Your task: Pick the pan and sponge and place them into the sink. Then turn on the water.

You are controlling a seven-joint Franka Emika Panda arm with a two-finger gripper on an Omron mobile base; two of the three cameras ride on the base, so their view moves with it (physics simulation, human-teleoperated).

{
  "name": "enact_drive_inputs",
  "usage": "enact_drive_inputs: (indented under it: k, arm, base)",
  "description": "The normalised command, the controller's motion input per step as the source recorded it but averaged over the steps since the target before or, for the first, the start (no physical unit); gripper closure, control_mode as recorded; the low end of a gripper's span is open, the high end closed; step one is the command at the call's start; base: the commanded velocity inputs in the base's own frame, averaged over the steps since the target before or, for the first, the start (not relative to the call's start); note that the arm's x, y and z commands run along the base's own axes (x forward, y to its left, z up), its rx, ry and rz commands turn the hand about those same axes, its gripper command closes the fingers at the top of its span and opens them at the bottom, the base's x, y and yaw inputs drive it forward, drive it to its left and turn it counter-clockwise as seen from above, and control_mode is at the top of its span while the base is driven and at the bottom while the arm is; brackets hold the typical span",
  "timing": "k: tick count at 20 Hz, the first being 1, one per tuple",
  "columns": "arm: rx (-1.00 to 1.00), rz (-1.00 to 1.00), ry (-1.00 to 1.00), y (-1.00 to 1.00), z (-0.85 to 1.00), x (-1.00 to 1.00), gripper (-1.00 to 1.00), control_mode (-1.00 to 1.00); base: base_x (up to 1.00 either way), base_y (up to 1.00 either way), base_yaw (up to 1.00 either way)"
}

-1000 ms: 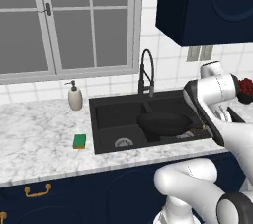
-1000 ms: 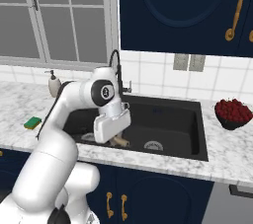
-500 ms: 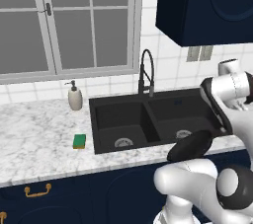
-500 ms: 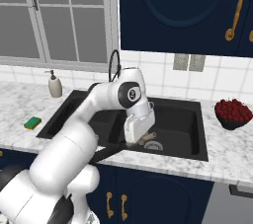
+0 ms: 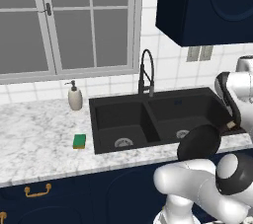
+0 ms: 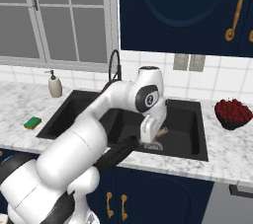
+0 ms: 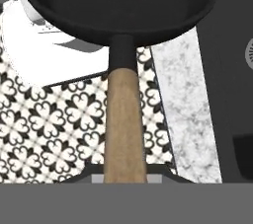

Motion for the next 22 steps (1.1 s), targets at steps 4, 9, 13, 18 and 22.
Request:
enact_drive_inputs:
  k: [4,9,13,18,22]
  arm:
    - [0.15,0.00,-0.14,-0.27,0.07,0.38,1.00,-1.00]
    - [0.21,-0.01,-0.04,-0.22,0.16,0.22,1.00,-1.00]
    - [0.12,0.00,-0.04,-0.10,0.00,0.46,1.00,-1.00]
    - [0.13,0.00,-0.17,0.00,0.00,0.59,1.00,-1.00]
    - [0.08,0.00,-0.05,-0.05,-0.08,0.54,1.00,-1.00]
  base:
    - [0.00,0.00,0.00]
    - [0.00,0.00,0.00]
    - [0.00,0.00,0.00]
    - [0.00,0.00,0.00]
    - [0.00,0.00,0.00]
